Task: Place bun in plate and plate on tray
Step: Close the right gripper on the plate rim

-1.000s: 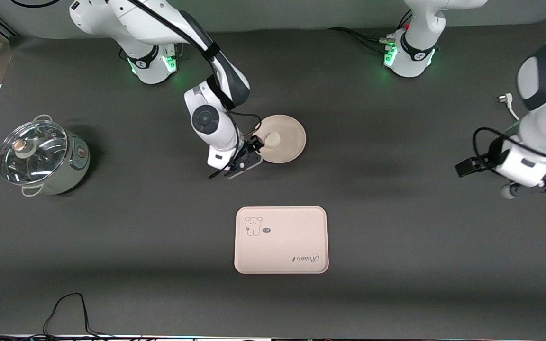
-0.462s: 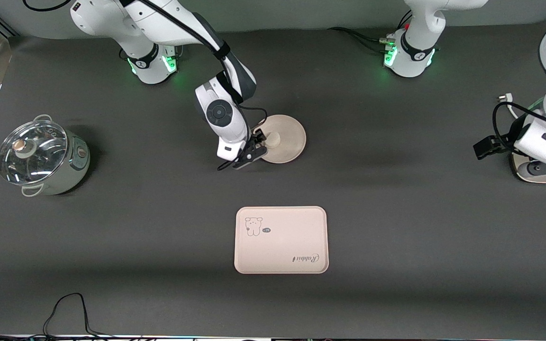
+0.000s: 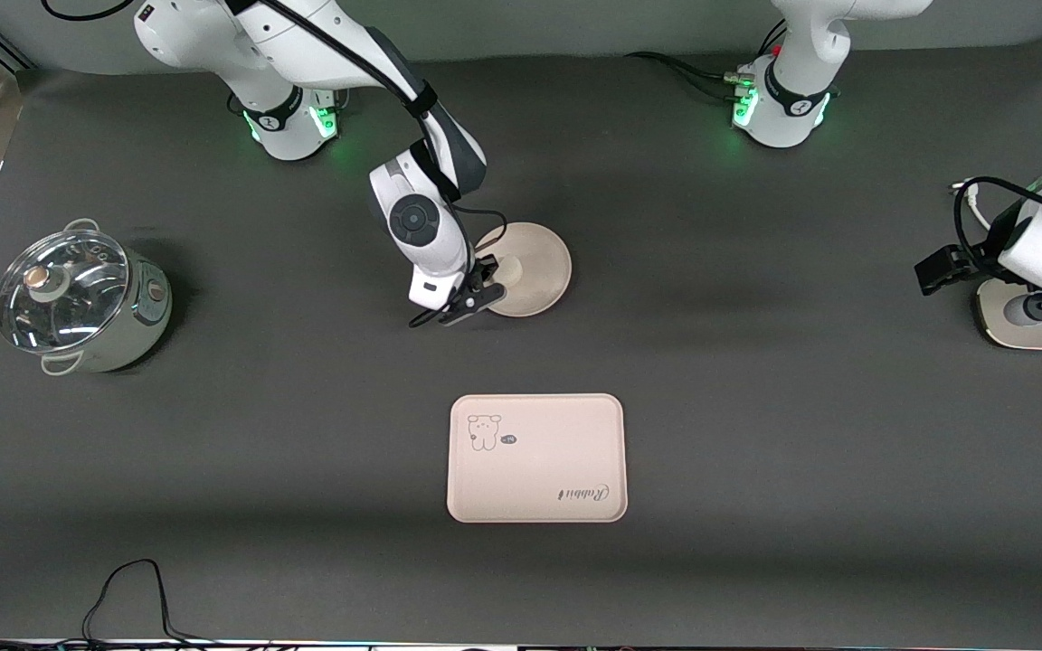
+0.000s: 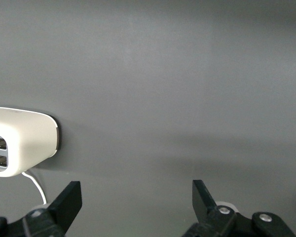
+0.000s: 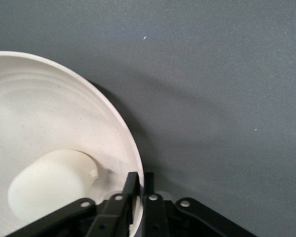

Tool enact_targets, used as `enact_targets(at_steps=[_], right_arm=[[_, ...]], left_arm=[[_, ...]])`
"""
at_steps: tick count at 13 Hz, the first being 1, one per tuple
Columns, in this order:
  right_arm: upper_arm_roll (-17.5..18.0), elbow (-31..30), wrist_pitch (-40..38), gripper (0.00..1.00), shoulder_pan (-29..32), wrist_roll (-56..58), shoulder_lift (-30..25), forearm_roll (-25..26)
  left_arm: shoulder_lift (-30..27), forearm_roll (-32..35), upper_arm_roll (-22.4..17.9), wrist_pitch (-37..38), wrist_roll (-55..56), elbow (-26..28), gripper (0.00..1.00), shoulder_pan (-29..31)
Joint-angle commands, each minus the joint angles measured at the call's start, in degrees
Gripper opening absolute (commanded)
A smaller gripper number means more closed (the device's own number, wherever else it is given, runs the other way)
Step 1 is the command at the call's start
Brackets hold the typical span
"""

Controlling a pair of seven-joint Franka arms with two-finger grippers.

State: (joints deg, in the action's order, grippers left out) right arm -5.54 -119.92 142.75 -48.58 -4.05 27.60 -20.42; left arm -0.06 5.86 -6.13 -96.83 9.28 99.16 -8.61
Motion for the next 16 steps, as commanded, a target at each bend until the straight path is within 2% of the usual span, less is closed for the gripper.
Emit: enact_targets(at_steps=[1, 5, 7, 11, 14, 16], right_arm=[[-0.26, -0.05, -1.42, 0.00, -0.29, -0.17, 0.26, -0.94], [-0.35, 0.99, -3.18, 0.00, 1.20, -0.69, -0.09, -0.94], [-0.43, 4.76, -8.07, 0.00, 2.86, -0.61, -0.09, -0.94], [-0.61, 18.63, -24.42, 0.00, 8.66, -1.57, 0.34, -0.94], [-0.52, 27.33, -26.12, 0.00, 12.27, -1.75, 2.01, -1.81], [-0.61, 38.21, -26.21, 0.00, 13.59, -1.93, 6.91, -7.50]], left_arm=[[-0.73, 0.11, 0.32, 1.91, -0.66, -1.68, 1.00, -1.32], [-1.35, -0.41, 0.33, 3.14, -0.66, -1.43, 1.00, -0.70], [-1.35, -0.68, -0.03, 0.61, -0.75, -1.51, 1.00, -0.35], [-1.00, -0.68, -0.11, -1.34, -0.75, -1.07, 1.00, -0.09], [-1.08, -0.77, -0.20, -0.90, -0.66, -1.07, 1.00, 1.14], [-1.17, -2.43, -0.20, -0.90, -0.93, -0.99, 1.00, 2.11]])
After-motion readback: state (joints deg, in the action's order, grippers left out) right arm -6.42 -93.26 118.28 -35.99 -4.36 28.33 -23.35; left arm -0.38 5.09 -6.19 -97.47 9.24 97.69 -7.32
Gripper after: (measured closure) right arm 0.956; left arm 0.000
